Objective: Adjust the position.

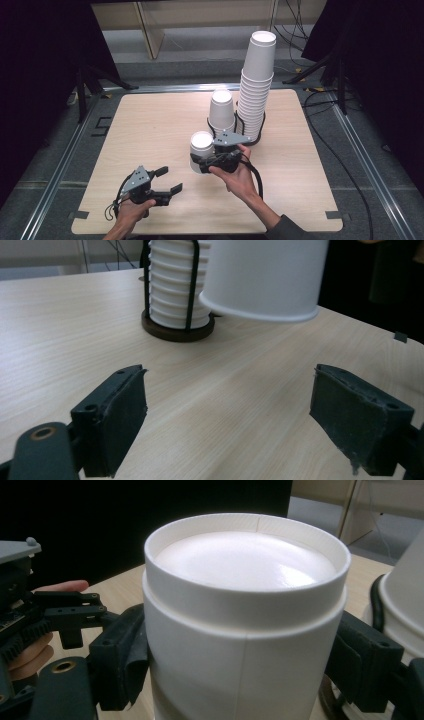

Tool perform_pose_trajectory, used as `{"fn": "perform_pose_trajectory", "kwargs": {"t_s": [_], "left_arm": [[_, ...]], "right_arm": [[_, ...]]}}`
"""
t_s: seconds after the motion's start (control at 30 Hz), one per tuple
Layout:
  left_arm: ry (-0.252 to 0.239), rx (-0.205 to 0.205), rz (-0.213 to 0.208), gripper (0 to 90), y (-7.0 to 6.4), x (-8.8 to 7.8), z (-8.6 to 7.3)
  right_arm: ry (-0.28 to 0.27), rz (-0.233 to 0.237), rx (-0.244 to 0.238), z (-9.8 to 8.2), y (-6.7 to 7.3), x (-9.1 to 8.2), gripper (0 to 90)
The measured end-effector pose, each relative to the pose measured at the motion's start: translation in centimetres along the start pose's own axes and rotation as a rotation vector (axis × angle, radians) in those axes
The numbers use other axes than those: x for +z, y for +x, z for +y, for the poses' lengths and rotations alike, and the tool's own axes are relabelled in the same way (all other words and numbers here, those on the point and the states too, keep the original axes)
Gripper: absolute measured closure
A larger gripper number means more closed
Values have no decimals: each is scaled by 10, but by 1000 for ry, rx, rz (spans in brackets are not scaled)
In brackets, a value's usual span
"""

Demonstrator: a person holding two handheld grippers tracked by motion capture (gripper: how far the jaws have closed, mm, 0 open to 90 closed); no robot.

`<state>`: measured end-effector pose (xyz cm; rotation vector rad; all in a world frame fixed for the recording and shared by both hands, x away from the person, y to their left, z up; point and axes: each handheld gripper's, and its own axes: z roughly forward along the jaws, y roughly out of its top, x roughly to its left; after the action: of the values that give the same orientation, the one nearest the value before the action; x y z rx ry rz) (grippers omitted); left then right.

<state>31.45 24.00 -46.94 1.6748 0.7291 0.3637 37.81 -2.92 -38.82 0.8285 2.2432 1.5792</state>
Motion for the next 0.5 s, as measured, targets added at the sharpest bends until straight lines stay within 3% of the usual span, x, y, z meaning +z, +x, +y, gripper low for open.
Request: {"fn": "perform_pose_trajectory", "kwargs": {"t_s": [0.07,0.13,0.17,0.23,0.3,0.37,0.47,0.5], "left_arm": [[3,11,-5,142,-2,-1,1],[-1,16,-8,142,-4,-1,1],[-34,19,-34,142,-5,1,1],[-16,29,-21,142,-7,-1,2],[-35,32,-36,142,-8,2,1],[-10,43,-25,142,-9,1,2],[-10,55,-20,142,-11,2,2],[-7,61,-18,142,-11,2,2]], "right_arm": [[16,-5,14,-2,2,3,208],[11,7,-9,-3,3,7,208],[16,24,-9,-4,5,11,208],[3,43,12,-5,9,15,208],[10,43,-16,-4,10,16,208],[23,50,5,-4,13,17,208],[8,66,6,-5,14,20,208],[30,58,6,-5,15,19,208]]}}
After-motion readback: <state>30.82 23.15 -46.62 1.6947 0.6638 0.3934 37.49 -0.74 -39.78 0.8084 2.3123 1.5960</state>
